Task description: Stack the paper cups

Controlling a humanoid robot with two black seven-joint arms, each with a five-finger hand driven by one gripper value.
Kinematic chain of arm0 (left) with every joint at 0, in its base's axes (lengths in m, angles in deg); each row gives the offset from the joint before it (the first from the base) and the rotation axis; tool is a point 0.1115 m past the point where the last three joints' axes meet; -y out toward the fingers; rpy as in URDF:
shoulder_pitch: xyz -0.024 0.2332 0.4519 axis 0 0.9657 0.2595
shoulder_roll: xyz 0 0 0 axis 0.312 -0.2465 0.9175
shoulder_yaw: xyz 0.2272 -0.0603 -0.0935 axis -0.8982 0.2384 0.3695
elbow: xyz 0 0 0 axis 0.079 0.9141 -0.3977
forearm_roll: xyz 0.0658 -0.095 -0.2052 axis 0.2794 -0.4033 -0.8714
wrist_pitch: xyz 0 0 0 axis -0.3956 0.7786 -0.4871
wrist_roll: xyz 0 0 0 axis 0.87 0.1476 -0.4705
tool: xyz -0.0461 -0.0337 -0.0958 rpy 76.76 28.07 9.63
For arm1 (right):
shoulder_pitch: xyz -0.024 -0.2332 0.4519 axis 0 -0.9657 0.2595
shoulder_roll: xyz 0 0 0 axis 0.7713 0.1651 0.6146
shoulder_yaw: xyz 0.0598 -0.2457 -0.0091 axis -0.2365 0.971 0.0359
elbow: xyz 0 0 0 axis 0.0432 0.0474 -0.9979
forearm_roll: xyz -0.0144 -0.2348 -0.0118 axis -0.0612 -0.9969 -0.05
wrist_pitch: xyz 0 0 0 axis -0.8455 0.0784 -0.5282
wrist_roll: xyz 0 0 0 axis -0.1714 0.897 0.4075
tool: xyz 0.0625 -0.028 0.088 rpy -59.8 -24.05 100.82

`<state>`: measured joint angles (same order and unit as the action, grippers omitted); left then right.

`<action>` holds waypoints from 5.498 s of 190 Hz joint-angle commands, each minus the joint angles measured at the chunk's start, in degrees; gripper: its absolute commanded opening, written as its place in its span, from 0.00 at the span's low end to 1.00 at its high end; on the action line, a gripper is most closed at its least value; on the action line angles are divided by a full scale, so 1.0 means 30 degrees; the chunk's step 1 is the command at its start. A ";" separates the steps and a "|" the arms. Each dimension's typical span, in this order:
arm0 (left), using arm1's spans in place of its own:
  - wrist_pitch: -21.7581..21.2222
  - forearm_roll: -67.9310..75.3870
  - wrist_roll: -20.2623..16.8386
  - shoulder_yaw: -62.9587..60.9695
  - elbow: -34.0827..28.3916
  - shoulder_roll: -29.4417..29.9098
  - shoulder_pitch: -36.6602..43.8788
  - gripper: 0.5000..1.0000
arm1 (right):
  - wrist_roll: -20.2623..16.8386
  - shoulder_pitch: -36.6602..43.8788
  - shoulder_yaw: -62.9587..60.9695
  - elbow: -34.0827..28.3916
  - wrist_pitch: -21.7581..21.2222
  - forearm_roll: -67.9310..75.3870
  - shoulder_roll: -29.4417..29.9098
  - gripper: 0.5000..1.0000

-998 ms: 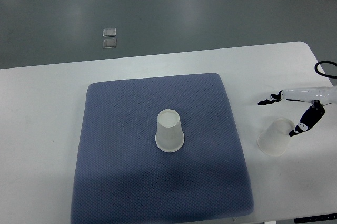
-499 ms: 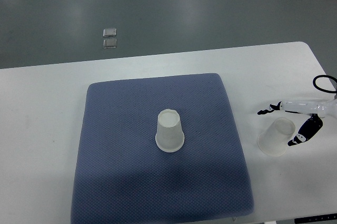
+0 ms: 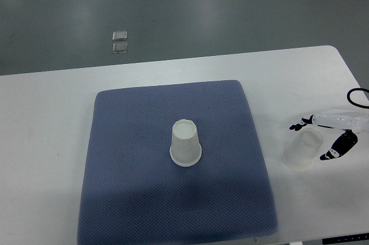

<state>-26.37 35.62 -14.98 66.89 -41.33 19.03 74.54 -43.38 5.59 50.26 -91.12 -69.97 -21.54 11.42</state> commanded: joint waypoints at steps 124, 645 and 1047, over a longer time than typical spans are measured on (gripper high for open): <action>0.0024 0.0005 -0.0005 0.0002 -0.0001 0.0000 0.0000 1.00 | 0.0175 -0.0038 0.0000 -0.0146 -0.0175 0.0029 0.0408 0.52; -0.0005 0.0005 -0.0005 0.0002 -0.0001 0.0000 0.0000 1.00 | -0.1026 0.7110 -0.3515 -0.0205 -0.7382 0.2871 0.8523 0.42; -0.0005 0.0005 -0.0005 0.0002 0.0028 0.0000 0.0000 1.00 | -0.5538 0.2774 -0.5712 0.7676 -0.2753 2.8271 1.1658 0.79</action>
<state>-26.38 35.64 -14.98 66.89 -41.33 19.03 74.55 -58.90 15.68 32.97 -68.43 -80.44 56.28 45.09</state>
